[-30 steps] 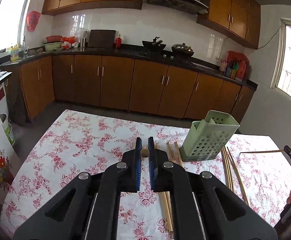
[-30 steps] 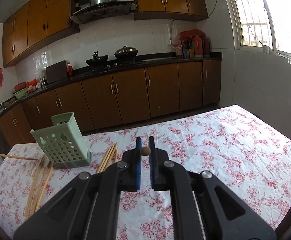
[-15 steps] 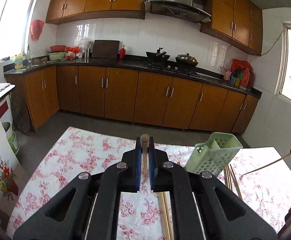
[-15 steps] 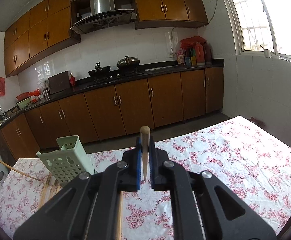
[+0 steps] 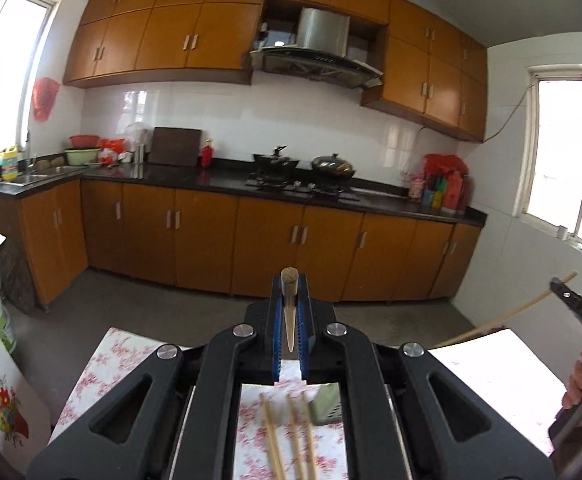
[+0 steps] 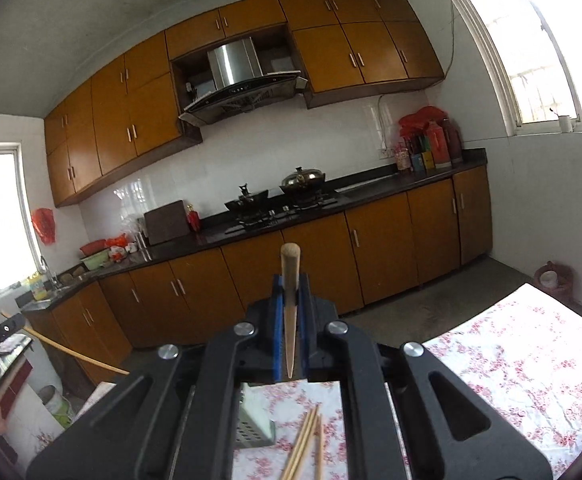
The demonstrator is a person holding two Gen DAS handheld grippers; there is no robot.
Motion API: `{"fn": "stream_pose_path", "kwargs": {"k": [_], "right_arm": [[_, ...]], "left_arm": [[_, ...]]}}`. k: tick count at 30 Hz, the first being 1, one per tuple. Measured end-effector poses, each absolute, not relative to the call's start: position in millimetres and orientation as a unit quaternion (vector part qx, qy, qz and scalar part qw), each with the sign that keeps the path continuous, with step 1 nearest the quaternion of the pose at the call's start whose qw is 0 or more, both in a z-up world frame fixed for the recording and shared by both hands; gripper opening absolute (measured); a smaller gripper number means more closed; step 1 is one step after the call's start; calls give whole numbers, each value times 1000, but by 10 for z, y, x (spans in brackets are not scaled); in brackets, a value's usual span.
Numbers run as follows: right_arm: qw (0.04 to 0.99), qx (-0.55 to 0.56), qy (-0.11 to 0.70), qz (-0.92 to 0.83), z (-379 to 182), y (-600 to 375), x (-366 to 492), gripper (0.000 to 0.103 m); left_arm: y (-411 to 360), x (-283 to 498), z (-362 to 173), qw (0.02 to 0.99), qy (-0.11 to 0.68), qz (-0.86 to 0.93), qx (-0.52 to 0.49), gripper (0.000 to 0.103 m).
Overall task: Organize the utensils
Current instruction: 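Lift both held chopsticks upright and carry them above the green holder, then open both grippers to drop the chopsticks into the green holder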
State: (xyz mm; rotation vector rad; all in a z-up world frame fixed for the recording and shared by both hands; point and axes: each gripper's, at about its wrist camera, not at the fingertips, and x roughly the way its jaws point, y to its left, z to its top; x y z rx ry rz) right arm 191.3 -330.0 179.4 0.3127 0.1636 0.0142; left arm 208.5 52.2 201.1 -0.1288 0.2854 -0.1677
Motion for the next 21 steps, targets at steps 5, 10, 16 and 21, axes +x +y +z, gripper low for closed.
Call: {"fn": "stream_pose_path", "kwargs": {"k": [5, 10, 16, 21], "right_arm": [[983, 155, 85, 57, 1998, -3102, 2060, 8], [981, 130, 118, 76, 1918, -2799, 2258, 8], [977, 111, 161, 83, 1705, -2534, 2436, 8], [976, 99, 179, 78, 1507, -2426, 2564, 8]], "left_arm": [[255, 2111, 2159, 978, 153, -129, -61, 7], [-29, 2317, 2048, 971, 194, -133, -40, 7], [-211, 2504, 1814, 962, 237, -134, -31, 7], [-254, 2631, 1620, 955, 263, -137, -34, 7]]}}
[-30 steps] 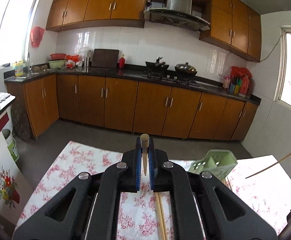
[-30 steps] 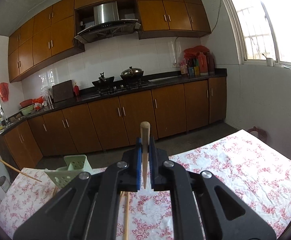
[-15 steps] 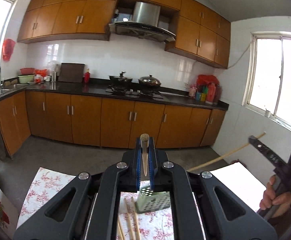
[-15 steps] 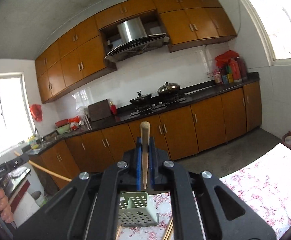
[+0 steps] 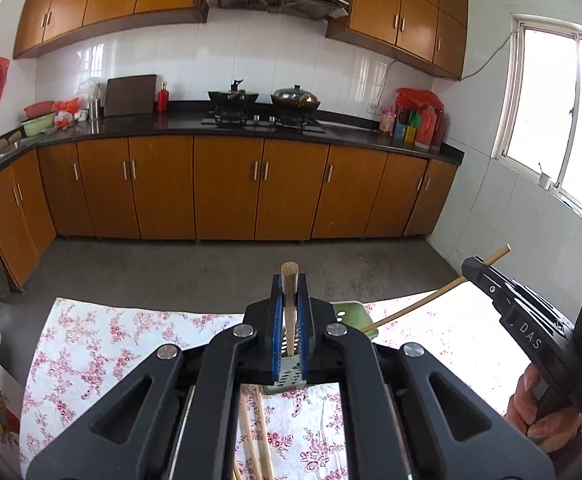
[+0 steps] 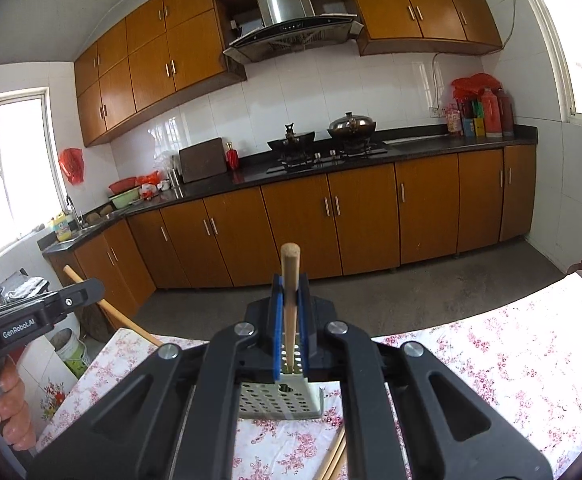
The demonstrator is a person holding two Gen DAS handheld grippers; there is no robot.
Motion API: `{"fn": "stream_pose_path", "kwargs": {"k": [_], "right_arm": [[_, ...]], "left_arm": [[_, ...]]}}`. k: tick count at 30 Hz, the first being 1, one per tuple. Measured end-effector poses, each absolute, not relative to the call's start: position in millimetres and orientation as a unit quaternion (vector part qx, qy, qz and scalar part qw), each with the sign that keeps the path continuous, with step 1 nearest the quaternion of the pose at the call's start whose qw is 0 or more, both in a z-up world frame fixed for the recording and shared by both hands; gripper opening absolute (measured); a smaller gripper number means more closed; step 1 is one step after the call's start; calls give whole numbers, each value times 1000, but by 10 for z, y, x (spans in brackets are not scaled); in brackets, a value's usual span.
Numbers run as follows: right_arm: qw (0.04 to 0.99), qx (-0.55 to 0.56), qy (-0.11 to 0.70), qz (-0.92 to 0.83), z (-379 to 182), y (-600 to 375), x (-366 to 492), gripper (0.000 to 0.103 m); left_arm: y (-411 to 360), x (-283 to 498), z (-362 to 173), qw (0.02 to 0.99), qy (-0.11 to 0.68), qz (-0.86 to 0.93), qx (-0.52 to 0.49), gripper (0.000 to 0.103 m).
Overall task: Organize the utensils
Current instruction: 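Open both grippers to drop the chopsticks into the green holder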
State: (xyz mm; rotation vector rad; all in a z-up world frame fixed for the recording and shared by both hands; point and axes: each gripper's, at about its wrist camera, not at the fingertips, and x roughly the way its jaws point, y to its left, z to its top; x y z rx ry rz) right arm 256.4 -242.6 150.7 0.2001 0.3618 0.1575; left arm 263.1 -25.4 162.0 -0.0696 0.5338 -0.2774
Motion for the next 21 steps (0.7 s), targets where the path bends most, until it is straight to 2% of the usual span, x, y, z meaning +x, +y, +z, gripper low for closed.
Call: {"fn": "stream_pose_path", "kwargs": {"k": [4, 7, 9, 10, 11, 21], "right_arm": [[974, 104, 187, 73, 1407, -2423, 2591, 11], [975, 106, 182, 68, 1416, -2447, 2546, 20], [977, 107, 174, 64, 1425, -2495, 2539, 24], [977, 108, 171, 63, 1426, -2520, 2519, 26], [978, 110, 166, 61, 1446, -2540, 2485, 27], [979, 120, 161, 15, 1288, -2928, 2094, 30]], "left_arm": [[-261, 2656, 1553, 954, 267, -134, -38, 7], [-232, 2634, 1572, 955, 260, -133, -43, 10], [-222, 2616, 1591, 957, 257, -130, -47, 19], [-211, 2606, 1607, 957, 254, -127, -51, 29], [-200, 2591, 1627, 959, 249, -125, -55, 34], [98, 2339, 1717, 968, 222, -93, -70, 34]]}}
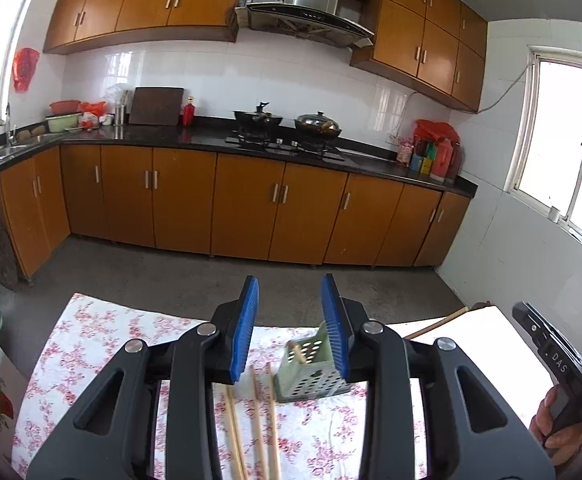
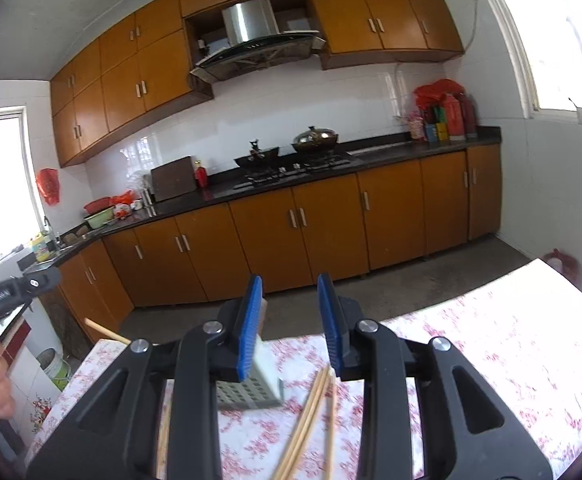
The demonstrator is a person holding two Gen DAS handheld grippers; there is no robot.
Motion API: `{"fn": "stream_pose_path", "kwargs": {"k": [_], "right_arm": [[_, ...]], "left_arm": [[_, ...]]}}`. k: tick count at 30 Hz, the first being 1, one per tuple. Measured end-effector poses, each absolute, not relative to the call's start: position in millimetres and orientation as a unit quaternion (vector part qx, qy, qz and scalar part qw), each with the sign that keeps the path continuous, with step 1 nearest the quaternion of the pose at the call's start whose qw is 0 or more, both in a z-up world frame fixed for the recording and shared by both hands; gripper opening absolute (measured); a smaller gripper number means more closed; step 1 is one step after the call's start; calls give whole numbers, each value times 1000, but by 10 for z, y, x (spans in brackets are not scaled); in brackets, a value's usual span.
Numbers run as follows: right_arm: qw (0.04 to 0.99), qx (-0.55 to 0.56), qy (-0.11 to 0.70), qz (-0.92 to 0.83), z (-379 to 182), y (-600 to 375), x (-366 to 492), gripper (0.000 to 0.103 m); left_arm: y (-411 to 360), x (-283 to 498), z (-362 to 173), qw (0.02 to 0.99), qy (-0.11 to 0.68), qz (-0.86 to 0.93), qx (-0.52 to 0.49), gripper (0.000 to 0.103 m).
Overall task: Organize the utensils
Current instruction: 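Open both grippers to drop the chopsticks into the green holder, then lower the right tool onto another chopstick and close it while the left tool grasps one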
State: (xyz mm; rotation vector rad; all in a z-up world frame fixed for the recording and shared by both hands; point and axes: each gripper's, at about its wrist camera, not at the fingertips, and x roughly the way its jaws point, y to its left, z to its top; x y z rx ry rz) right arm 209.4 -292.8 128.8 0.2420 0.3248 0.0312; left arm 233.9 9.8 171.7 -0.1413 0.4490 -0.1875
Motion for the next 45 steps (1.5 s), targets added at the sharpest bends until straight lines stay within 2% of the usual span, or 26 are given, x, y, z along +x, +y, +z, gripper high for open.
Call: {"fn": "stream_pose_path", "kwargs": {"k": [6, 13, 19, 22, 23, 28, 34, 42, 44, 45], "right_arm": [[965, 123, 230, -19, 704, -3197, 2003, 30], [921, 113, 373, 19, -367, -2991, 2192, 30], [903, 79, 422, 20, -890, -2642, 2229, 26], [905, 57, 422, 5, -962, -2627, 2212, 10], [905, 54, 422, 1, -965, -2643, 2216, 8], [903, 80, 419, -53, -924, -2942, 2227, 8], [902, 85, 418, -64, -902, -3088, 2245, 8], [903, 82, 417, -62, -924, -3023, 2309, 8], [904, 78, 416, -62, -918, -3025, 2306, 8], [904, 75, 416, -62, -918, -3017, 2309, 8]], "left_arm": [[437, 2205, 1408, 966, 244, -55, -69, 34], [754, 2259, 601, 946, 318, -9, -57, 34], [741, 2229, -27, 926, 373, -27, -56, 34], [667, 2203, -196, 919, 388, -44, -58, 34], [652, 2200, -252, 917, 391, -50, -59, 34], [451, 2179, -480, 907, 411, -77, -53, 34], [292, 2211, -691, 897, 432, -84, -29, 20], [147, 2208, -763, 895, 438, -83, -4, 18], [131, 2226, -773, 897, 437, -68, 7, 8], [139, 2236, -775, 897, 437, -63, 7, 8]]}}
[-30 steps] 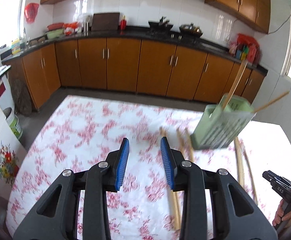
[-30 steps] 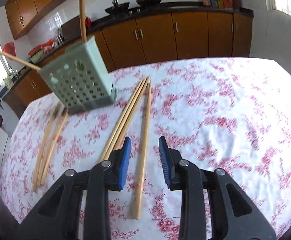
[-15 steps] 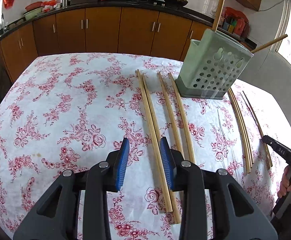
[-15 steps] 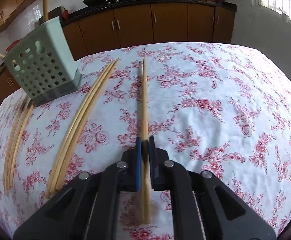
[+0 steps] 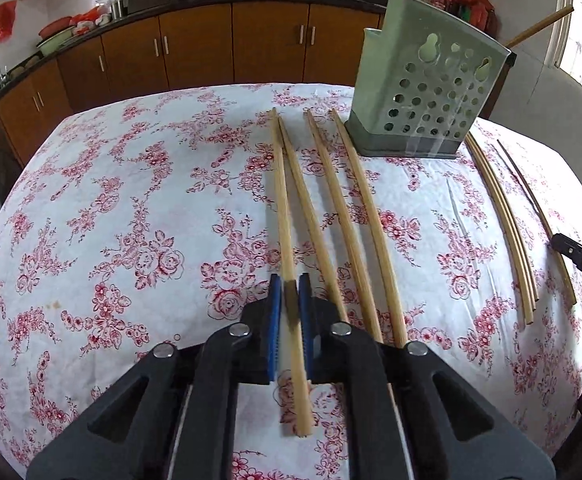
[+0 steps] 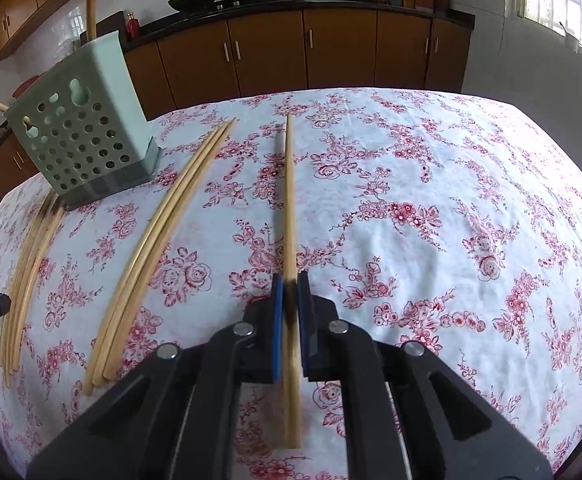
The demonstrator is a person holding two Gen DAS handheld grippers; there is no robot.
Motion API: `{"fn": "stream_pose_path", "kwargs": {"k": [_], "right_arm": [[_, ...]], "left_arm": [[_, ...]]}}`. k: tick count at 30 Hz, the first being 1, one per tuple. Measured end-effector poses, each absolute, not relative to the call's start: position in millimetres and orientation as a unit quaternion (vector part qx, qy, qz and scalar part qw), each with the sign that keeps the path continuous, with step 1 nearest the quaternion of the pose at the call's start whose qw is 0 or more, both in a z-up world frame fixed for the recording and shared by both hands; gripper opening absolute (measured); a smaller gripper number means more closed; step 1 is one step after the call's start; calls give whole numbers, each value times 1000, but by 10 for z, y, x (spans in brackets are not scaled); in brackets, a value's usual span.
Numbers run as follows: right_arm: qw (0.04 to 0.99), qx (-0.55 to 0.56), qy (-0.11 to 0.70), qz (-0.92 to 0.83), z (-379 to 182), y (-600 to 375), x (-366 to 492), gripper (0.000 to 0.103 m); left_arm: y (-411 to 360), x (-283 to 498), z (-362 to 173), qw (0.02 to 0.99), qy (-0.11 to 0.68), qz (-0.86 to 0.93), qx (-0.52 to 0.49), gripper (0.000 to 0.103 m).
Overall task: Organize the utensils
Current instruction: 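Lower the right tool onto another chopstick and close it while the left tool grasps one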
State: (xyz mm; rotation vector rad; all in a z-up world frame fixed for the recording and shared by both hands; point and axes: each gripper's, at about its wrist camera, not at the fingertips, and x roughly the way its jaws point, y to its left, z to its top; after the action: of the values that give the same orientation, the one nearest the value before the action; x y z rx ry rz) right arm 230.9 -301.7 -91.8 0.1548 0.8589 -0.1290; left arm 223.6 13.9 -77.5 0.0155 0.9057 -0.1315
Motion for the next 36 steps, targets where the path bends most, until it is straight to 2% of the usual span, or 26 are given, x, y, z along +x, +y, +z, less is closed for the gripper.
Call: {"fn": "stream_pose_path", "kwargs": {"k": [10, 36], "right_arm": [[904, 99, 409, -74, -913, -3197, 2330, 8], [903, 97, 411, -71, -928, -3169, 2338, 9]], "left_arm": [[657, 2390, -764, 899, 436, -12, -32, 8], [653, 2295, -780, 903, 427, -38, -29, 9]]}}
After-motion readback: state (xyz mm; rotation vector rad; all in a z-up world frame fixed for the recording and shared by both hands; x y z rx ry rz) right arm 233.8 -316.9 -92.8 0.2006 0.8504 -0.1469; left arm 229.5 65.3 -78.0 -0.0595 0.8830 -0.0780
